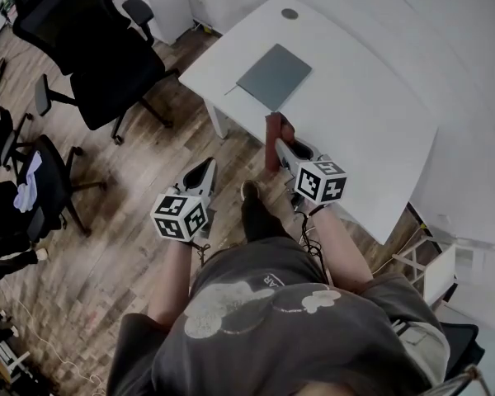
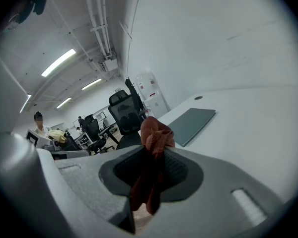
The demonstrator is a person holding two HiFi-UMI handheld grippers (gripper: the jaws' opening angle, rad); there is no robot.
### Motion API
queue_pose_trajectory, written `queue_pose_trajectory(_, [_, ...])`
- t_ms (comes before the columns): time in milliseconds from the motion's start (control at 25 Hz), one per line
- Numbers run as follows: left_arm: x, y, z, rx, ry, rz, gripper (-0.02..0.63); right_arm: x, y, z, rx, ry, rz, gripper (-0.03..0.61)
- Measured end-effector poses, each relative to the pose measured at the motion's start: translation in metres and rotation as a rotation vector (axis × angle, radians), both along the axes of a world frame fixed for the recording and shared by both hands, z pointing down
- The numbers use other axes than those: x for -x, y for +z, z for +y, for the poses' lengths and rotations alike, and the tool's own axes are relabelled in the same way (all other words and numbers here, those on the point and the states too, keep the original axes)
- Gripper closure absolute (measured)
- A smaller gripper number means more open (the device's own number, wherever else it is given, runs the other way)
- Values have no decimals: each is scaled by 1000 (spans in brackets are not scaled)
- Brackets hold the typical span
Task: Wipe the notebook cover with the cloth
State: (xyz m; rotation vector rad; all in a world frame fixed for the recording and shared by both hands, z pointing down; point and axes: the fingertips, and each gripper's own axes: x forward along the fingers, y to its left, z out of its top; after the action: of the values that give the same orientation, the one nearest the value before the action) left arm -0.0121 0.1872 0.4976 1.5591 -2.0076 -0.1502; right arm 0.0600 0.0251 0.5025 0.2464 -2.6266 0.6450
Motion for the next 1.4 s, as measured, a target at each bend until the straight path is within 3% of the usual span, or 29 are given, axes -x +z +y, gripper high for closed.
queue_pose_trajectory(840, [81, -13, -177, 59, 42, -38, 617, 79, 6, -179, 75, 42, -28, 489])
queue_pose_trajectory(1080, [85, -6, -192, 94, 56, -59, 617, 88, 15, -192, 99, 29, -61, 489])
queue_pose_trajectory(1400, [84, -2, -213, 106, 140, -60, 617, 79, 15, -199, 107, 96, -58, 489])
